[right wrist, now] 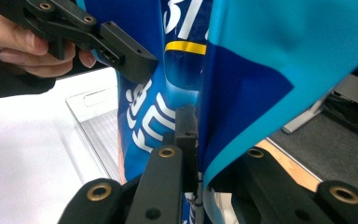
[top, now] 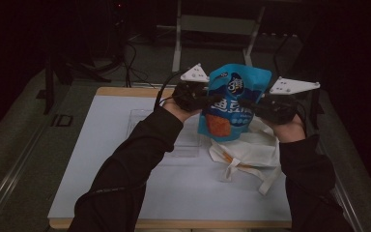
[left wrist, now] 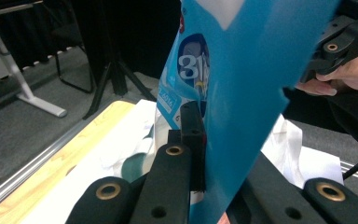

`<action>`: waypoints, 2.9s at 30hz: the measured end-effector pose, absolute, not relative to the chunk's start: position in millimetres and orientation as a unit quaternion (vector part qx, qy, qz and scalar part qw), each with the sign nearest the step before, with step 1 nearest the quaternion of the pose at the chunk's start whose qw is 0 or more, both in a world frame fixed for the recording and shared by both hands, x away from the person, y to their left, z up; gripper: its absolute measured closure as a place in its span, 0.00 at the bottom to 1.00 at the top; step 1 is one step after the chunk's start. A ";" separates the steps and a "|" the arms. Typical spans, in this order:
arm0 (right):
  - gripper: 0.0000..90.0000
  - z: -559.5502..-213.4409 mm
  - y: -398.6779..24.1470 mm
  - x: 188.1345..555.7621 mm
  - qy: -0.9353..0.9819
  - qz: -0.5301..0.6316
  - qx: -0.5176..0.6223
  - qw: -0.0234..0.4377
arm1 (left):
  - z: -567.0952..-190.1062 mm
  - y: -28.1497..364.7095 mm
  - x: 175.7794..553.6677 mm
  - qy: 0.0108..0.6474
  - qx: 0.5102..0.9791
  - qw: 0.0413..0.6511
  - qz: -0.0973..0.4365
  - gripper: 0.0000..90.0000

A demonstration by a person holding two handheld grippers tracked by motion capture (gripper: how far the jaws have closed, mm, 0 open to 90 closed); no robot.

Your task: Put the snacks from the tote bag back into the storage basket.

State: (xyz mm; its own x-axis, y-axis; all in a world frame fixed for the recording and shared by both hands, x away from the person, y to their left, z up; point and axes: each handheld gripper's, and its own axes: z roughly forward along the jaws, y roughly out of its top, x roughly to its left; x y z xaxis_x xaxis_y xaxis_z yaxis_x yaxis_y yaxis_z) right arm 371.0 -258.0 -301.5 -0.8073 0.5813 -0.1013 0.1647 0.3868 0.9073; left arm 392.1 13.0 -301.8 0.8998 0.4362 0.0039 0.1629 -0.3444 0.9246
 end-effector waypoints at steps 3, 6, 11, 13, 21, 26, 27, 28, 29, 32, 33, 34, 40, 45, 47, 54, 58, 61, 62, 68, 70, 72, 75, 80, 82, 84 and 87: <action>0.95 -300.3 -247.7 372.2 0.809 0.501 0.227 0.207 | -300.1 20.3 391.4 0.192 0.810 0.538 0.131 1.00; 0.95 -299.6 -240.0 374.2 0.810 0.503 0.224 0.203 | -297.9 28.8 390.3 0.195 0.811 0.535 0.134 1.00; 0.95 -296.5 -223.8 376.8 0.814 0.504 0.214 0.196 | -294.0 44.8 387.9 0.197 0.813 0.530 0.139 1.00; 0.95 -294.5 -216.7 377.3 0.816 0.502 0.210 0.196 | -292.5 51.6 386.8 0.200 0.811 0.531 0.141 1.00; 0.95 -289.1 -187.5 381.8 0.819 0.506 0.196 0.188 | -286.8 82.2 382.3 0.213 0.809 0.526 0.152 1.00; 0.95 -287.2 -166.8 385.5 0.822 0.506 0.187 0.184 | -286.1 102.8 380.8 0.224 0.806 0.526 0.155 1.00; 0.95 -287.0 -162.0 386.3 0.823 0.505 0.185 0.182 | -286.3 105.3 380.4 0.225 0.806 0.525 0.157 1.00; 0.95 -287.0 -159.3 386.7 0.824 0.504 0.184 0.181 | -286.6 109.2 379.9 0.228 0.805 0.524 0.157 1.00; 0.95 -287.2 -155.0 387.9 0.825 0.504 0.181 0.181 | -286.8 111.7 379.8 0.230 0.805 0.524 0.157 1.00; 0.95 -289.0 -145.2 388.8 0.827 0.504 0.178 0.177 | -287.4 121.9 378.7 0.232 0.808 0.519 0.156 1.00; 0.95 -289.6 -142.1 388.9 0.827 0.504 0.175 0.177 | -287.6 124.2 378.5 0.232 0.809 0.518 0.156 1.00; 0.95 -290.1 -139.8 388.9 0.827 0.504 0.175 0.175 | -287.9 127.2 378.1 0.234 0.808 0.518 0.156 1.00; 0.95 -294.2 -122.1 391.0 0.827 0.509 0.174 0.167 | -290.3 144.2 377.1 0.240 0.808 0.514 0.158 1.00; 0.95 -298.0 -112.7 392.8 0.828 0.509 0.172 0.162 | -294.7 155.6 378.8 0.243 0.811 0.509 0.155 1.00; 0.95 -302.9 -105.6 394.0 0.827 0.510 0.173 0.162 | -297.4 159.1 380.2 0.245 0.812 0.508 0.153 1.00; 0.95 -318.6 -97.2 401.6 0.828 0.509 0.178 0.158 | -312.1 164.7 388.7 0.248 0.815 0.501 0.151 1.00; 0.95 -330.4 -95.7 405.6 0.830 0.503 0.183 0.158 | -326.0 163.8 393.5 0.256 0.813 0.503 0.145 1.00; 0.95 -338.9 -96.4 408.3 0.832 0.500 0.188 0.149 | -334.5 164.0 395.6 0.257 0.813 0.504 0.140 1.00; 0.95 -341.0 -96.4 409.0 0.832 0.500 0.189 0.149 | -337.8 163.7 396.4 0.257 0.813 0.504 0.140 1.00; 0.95 -354.4 -97.3 412.5 0.832 0.499 0.194 0.143 | -348.3 162.0 400.9 0.259 0.815 0.502 0.134 1.00; 0.95 -356.8 -98.6 413.0 0.830 0.503 0.198 0.140 | -349.7 162.0 401.6 0.257 0.812 0.507 0.133 1.00; 0.95 -357.3 -99.5 412.9 0.829 0.503 0.197 0.143 | -350.3 161.2 402.8 0.257 0.811 0.509 0.131 1.00; 0.95 -357.1 -100.3 412.8 0.830 0.501 0.198 0.145 | -349.4 159.3 403.6 0.257 0.813 0.506 0.133 1.00; 0.95 -357.1 -101.7 413.0 0.831 0.500 0.200 0.142 | -349.8 158.1 404.2 0.257 0.812 0.508 0.131 1.00; 0.95 -357.5 -101.9 413.0 0.830 0.501 0.200 0.144 | -349.9 157.9 404.9 0.259 0.811 0.508 0.128 1.00; 0.95 -357.7 -101.9 413.2 0.829 0.500 0.201 0.145 | -349.6 157.2 405.1 0.259 0.812 0.507 0.131 1.00; 0.95 -357.8 -102.2 413.8 0.830 0.500 0.201 0.144 | -349.6 156.8 405.1 0.258 0.813 0.506 0.130 1.00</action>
